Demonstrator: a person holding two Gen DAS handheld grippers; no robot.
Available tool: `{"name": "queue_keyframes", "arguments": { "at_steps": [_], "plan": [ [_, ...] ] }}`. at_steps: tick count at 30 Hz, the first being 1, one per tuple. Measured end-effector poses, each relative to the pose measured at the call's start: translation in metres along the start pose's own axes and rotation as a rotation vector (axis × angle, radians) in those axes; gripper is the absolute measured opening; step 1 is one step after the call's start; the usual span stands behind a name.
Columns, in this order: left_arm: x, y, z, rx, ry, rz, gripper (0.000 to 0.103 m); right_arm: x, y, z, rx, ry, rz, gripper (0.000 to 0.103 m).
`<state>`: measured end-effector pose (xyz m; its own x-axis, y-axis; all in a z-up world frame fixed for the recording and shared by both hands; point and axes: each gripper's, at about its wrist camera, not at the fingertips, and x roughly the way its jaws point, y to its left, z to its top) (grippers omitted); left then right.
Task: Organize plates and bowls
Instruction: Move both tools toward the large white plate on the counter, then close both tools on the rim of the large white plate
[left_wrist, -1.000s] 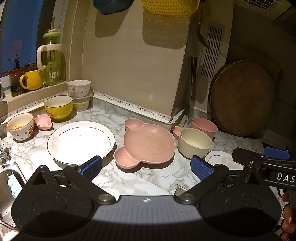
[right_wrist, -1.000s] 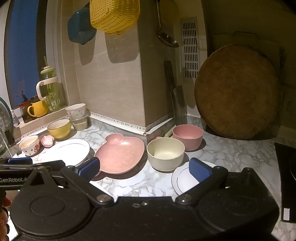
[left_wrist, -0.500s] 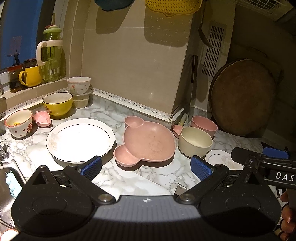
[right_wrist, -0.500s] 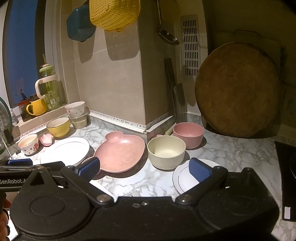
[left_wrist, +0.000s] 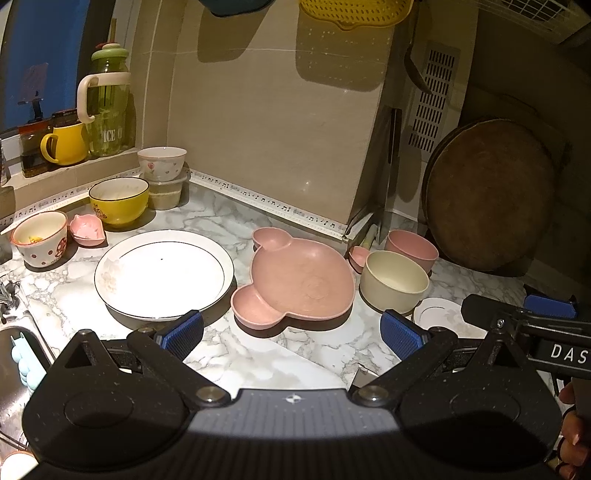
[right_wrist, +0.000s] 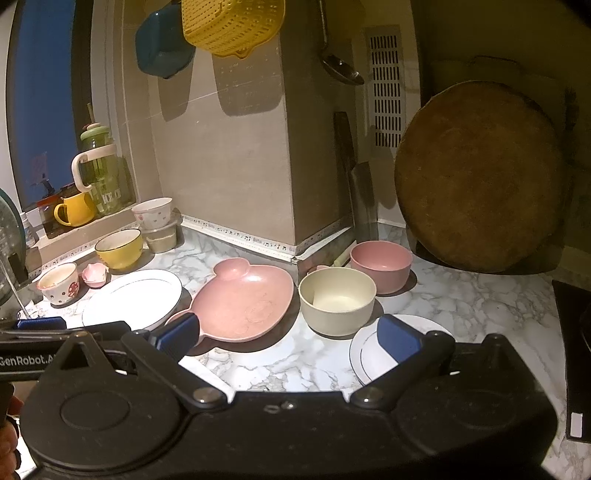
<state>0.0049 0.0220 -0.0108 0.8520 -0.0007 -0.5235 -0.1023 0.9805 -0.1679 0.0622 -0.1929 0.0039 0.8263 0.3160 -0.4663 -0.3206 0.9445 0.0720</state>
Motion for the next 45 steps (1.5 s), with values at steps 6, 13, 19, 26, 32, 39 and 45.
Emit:
{"name": "queue_keyframes", "arguments": {
  "at_steps": [6, 13, 19, 26, 32, 39, 45],
  "plan": [
    [0.003, 0.006, 0.0, -0.02, 0.006, 0.012, 0.102, 0.007, 0.003, 0.002, -0.014, 0.015, 0.015, 0.103],
    [0.008, 0.011, 0.002, -0.033, 0.008, 0.026, 0.102, 0.017, 0.008, 0.006, -0.031, 0.024, 0.036, 0.103],
    [0.013, 0.015, 0.005, -0.051, 0.011, 0.033, 0.102, 0.027, 0.01, 0.009, -0.03, 0.039, 0.053, 0.103],
    [0.02, 0.023, 0.008, -0.072, 0.017, 0.064, 0.102, 0.041, 0.017, 0.015, -0.055, 0.047, 0.095, 0.103],
    [0.026, 0.034, 0.009, -0.108, 0.018, 0.082, 0.102, 0.057, 0.024, 0.023, -0.081, 0.047, 0.137, 0.103],
    [0.033, 0.053, 0.014, -0.187, 0.019, 0.16, 0.102, 0.077, 0.034, 0.03, -0.121, 0.062, 0.186, 0.103],
    [0.047, 0.075, 0.02, -0.225, 0.006, 0.217, 0.102, 0.108, 0.051, 0.042, -0.179, 0.081, 0.226, 0.103]
  ]
}}
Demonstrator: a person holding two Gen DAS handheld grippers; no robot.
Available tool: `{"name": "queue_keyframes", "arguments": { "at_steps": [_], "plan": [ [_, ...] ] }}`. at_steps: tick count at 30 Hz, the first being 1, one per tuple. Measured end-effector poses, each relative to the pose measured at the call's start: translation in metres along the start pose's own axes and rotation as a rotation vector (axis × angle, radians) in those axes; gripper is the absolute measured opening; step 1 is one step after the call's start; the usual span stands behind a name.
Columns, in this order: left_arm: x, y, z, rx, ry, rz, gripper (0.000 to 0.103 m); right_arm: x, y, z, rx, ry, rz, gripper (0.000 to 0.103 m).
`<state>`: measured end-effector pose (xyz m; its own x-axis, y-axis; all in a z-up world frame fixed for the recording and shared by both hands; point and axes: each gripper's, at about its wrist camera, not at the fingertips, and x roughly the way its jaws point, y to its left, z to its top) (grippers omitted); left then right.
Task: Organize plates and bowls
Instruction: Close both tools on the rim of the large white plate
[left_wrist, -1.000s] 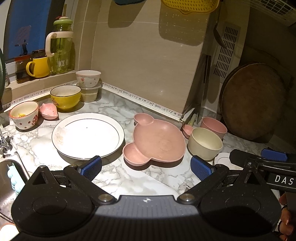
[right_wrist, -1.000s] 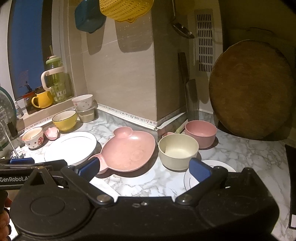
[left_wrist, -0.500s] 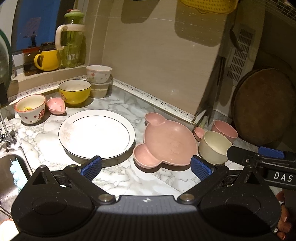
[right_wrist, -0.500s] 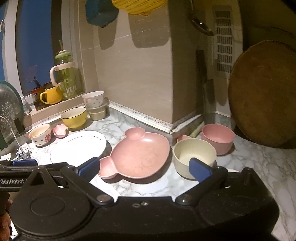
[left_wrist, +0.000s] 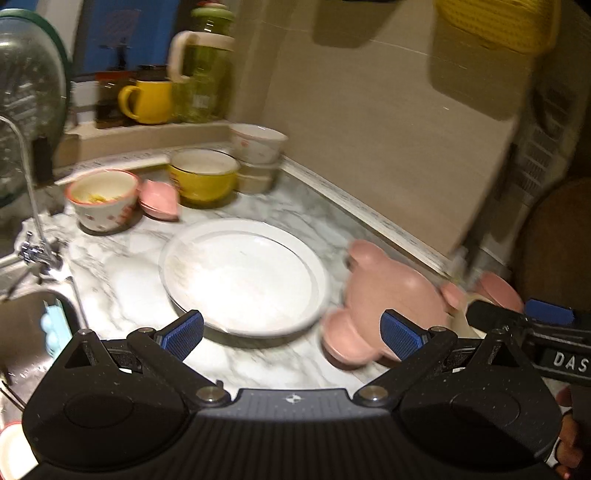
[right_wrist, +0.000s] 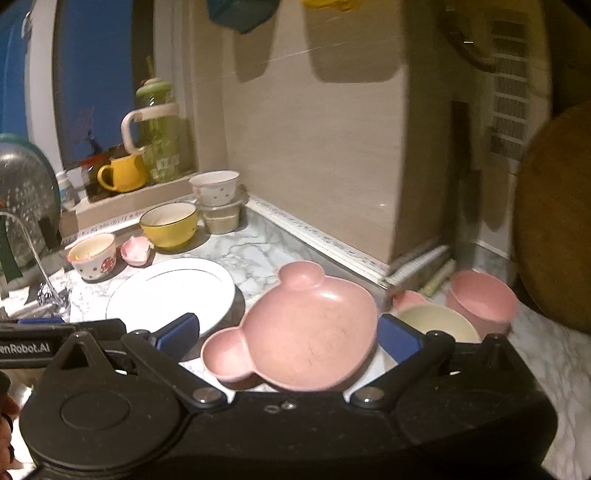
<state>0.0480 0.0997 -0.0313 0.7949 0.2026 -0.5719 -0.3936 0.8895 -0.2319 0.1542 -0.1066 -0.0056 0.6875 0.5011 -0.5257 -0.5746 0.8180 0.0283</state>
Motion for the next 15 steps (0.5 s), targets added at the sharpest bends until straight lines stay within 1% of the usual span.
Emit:
{"name": "queue_keyframes", "arguments": {
  "at_steps": [4, 5, 6, 8, 10, 12, 14, 15],
  "plan": [
    [0.029, 0.018, 0.017, -0.002, 0.02, 0.035, 0.102, 0.042, 0.01, 0.016, -0.041, 0.06, 0.063, 0.102],
    [0.039, 0.024, 0.022, -0.009, 0.035, 0.058, 0.102, 0.052, 0.013, 0.02, -0.043, 0.073, 0.068, 0.102],
    [0.047, 0.03, 0.026, -0.014, 0.047, 0.075, 0.102, 0.063, 0.016, 0.024, -0.048, 0.084, 0.076, 0.1],
    [0.06, 0.041, 0.034, -0.034, 0.063, 0.081, 0.102, 0.085, 0.021, 0.034, -0.049, 0.122, 0.106, 0.097],
    [0.075, 0.056, 0.043, -0.087, 0.099, 0.071, 0.102, 0.108, 0.026, 0.044, -0.036, 0.183, 0.157, 0.09],
    [0.088, 0.071, 0.051, -0.139, 0.126, 0.075, 0.102, 0.128, 0.03, 0.051, -0.027, 0.235, 0.173, 0.083],
    [0.098, 0.082, 0.056, -0.171, 0.149, 0.072, 0.102, 0.149, 0.034, 0.056, -0.02, 0.296, 0.194, 0.081],
    [0.104, 0.087, 0.059, -0.187, 0.165, 0.069, 0.102, 0.159, 0.036, 0.058, -0.01, 0.324, 0.199, 0.077]
  ]
}}
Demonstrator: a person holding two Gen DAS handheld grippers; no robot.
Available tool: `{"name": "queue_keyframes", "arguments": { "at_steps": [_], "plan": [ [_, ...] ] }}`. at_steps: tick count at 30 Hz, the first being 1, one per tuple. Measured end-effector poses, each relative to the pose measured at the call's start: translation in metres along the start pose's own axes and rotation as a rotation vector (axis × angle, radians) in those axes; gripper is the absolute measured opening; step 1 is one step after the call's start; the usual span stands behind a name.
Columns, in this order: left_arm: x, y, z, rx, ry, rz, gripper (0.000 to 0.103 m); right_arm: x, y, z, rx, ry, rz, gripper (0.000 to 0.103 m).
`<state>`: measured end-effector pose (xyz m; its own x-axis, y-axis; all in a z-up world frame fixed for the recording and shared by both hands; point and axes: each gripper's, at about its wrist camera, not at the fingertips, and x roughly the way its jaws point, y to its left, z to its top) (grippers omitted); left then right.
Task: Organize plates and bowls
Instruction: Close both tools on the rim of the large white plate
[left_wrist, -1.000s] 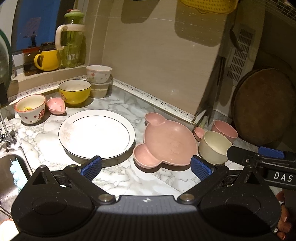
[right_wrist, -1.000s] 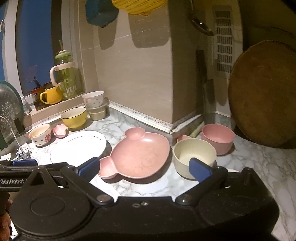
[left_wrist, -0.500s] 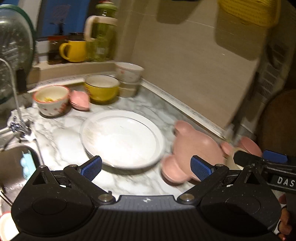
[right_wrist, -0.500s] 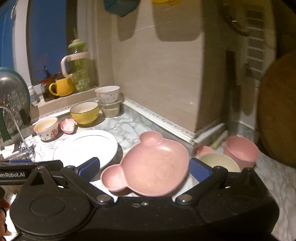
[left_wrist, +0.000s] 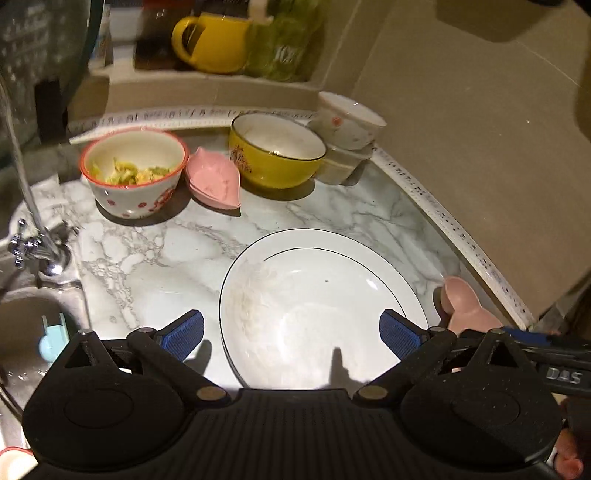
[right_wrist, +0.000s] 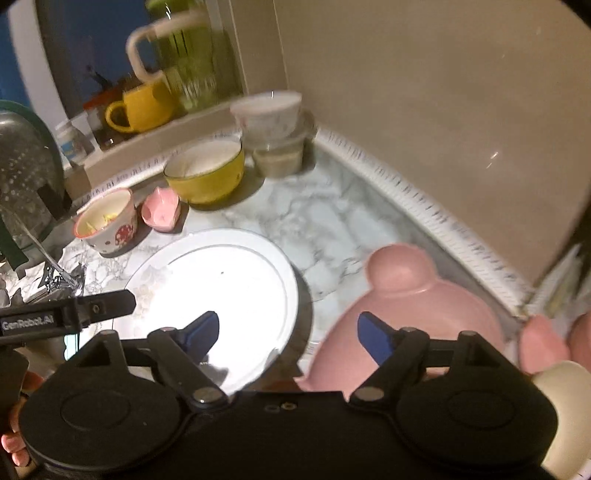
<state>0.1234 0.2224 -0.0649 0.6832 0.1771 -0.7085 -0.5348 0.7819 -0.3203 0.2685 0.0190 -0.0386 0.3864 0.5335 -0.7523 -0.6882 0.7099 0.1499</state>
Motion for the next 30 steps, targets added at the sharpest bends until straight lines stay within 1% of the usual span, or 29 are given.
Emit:
{"name": "queue_keyframes", "arguments": {
  "at_steps": [1, 2, 4, 5, 6, 7, 8, 10, 11, 12, 13, 14, 15, 16, 17, 21, 27, 30],
  "plan": [
    [0.005, 0.004, 0.003, -0.013, 0.012, 0.008, 0.102, 0.009, 0.001, 0.004, 0.007, 0.025, 0.001, 0.072],
    [0.011, 0.007, 0.006, -0.028, 0.029, 0.023, 0.101, 0.017, 0.002, 0.008, 0.0, 0.051, 0.0, 0.071],
    [0.023, 0.016, 0.011, -0.06, 0.055, 0.036, 0.1, 0.032, 0.004, 0.013, -0.008, 0.084, 0.002, 0.059],
    [0.028, 0.02, 0.013, -0.073, 0.072, 0.043, 0.095, 0.038, 0.004, 0.015, -0.008, 0.099, 0.007, 0.057],
    [0.032, 0.023, 0.013, -0.078, 0.085, 0.044, 0.091, 0.044, 0.003, 0.016, 0.006, 0.118, 0.013, 0.05],
    [0.035, 0.024, 0.014, -0.079, 0.093, 0.043, 0.09, 0.05, 0.002, 0.019, 0.02, 0.134, 0.019, 0.044],
    [0.038, 0.025, 0.015, -0.078, 0.101, 0.046, 0.09, 0.054, 0.001, 0.019, 0.032, 0.151, 0.031, 0.041],
    [0.043, 0.026, 0.015, -0.078, 0.112, 0.044, 0.082, 0.062, 0.0, 0.021, 0.046, 0.169, 0.032, 0.03],
    [0.045, 0.027, 0.015, -0.081, 0.122, 0.039, 0.073, 0.063, -0.002, 0.022, 0.052, 0.176, 0.034, 0.027],
    [0.047, 0.028, 0.015, -0.089, 0.134, 0.035, 0.067, 0.065, -0.003, 0.022, 0.062, 0.181, 0.033, 0.024],
    [0.049, 0.029, 0.014, -0.1, 0.143, 0.031, 0.064, 0.066, -0.005, 0.022, 0.073, 0.182, 0.034, 0.021],
    [0.051, 0.031, 0.014, -0.108, 0.15, 0.029, 0.058, 0.068, -0.006, 0.023, 0.076, 0.183, 0.034, 0.02],
    [0.053, 0.031, 0.013, -0.112, 0.156, 0.031, 0.053, 0.069, -0.007, 0.022, 0.073, 0.185, 0.033, 0.016],
    [0.054, 0.032, 0.013, -0.112, 0.16, 0.032, 0.05, 0.069, -0.008, 0.021, 0.075, 0.188, 0.032, 0.013],
    [0.054, 0.032, 0.013, -0.111, 0.165, 0.03, 0.044, 0.07, -0.01, 0.021, 0.08, 0.191, 0.036, 0.012],
    [0.055, 0.036, 0.012, -0.128, 0.174, 0.03, 0.035, 0.074, -0.015, 0.018, 0.103, 0.208, 0.052, 0.007],
    [0.053, 0.039, 0.01, -0.136, 0.181, 0.03, 0.027, 0.073, -0.015, 0.014, 0.126, 0.204, 0.056, 0.006],
    [0.049, 0.041, 0.008, -0.138, 0.174, 0.029, 0.027, 0.071, -0.013, 0.012, 0.143, 0.195, 0.054, 0.006]
  ]
}}
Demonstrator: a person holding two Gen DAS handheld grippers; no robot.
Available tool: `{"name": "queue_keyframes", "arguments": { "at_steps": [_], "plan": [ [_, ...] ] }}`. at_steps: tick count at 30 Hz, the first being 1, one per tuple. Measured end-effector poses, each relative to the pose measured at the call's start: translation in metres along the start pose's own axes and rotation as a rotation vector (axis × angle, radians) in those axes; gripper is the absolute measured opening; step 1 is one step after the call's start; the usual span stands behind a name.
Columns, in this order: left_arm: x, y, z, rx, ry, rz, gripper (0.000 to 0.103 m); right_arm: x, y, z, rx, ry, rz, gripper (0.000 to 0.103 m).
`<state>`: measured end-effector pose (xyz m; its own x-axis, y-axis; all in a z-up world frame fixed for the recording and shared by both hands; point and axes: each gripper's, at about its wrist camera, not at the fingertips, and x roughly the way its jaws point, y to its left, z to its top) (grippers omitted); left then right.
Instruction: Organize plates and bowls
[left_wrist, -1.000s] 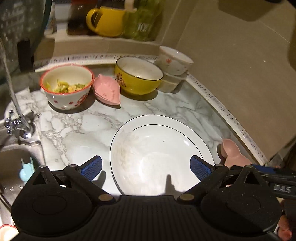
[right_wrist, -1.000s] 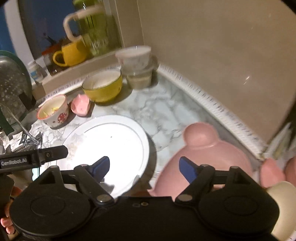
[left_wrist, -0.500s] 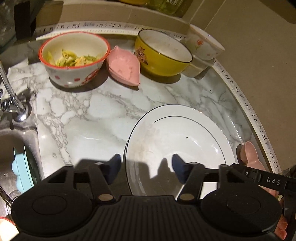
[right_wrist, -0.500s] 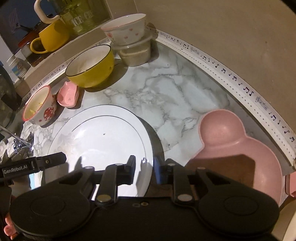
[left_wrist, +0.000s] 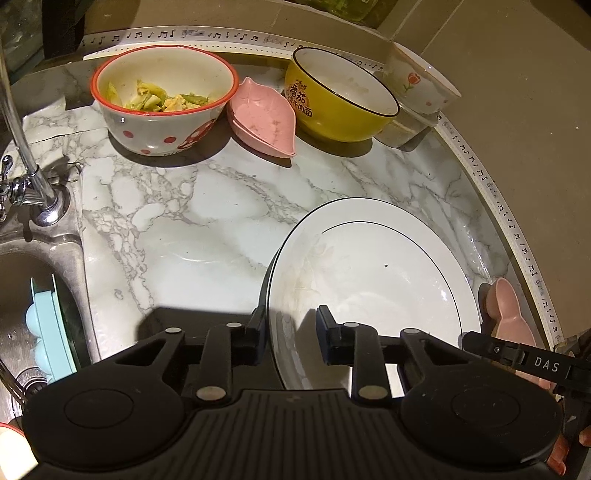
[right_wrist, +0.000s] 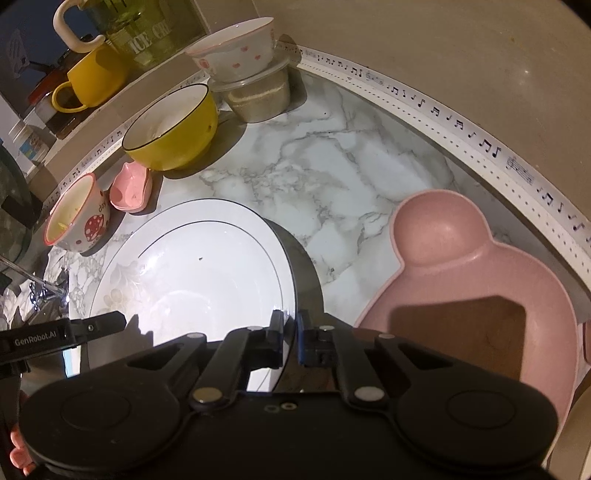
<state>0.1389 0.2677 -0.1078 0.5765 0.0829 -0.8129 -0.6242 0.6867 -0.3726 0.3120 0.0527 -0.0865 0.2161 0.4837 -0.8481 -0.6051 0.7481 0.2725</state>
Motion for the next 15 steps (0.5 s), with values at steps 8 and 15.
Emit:
{"name": "queue_keyframes", "arguments": {
  "at_steps": [8, 15],
  "plan": [
    [-0.019, 0.013, -0.018, -0.005, 0.008, 0.009, 0.026, -0.016, 0.017, -0.019, -0.053, -0.014, 0.02, 0.005],
    [-0.047, 0.023, -0.045, 0.005, 0.02, -0.004, 0.026, -0.041, 0.027, -0.046, -0.075, -0.009, 0.055, 0.005]
  ]
}}
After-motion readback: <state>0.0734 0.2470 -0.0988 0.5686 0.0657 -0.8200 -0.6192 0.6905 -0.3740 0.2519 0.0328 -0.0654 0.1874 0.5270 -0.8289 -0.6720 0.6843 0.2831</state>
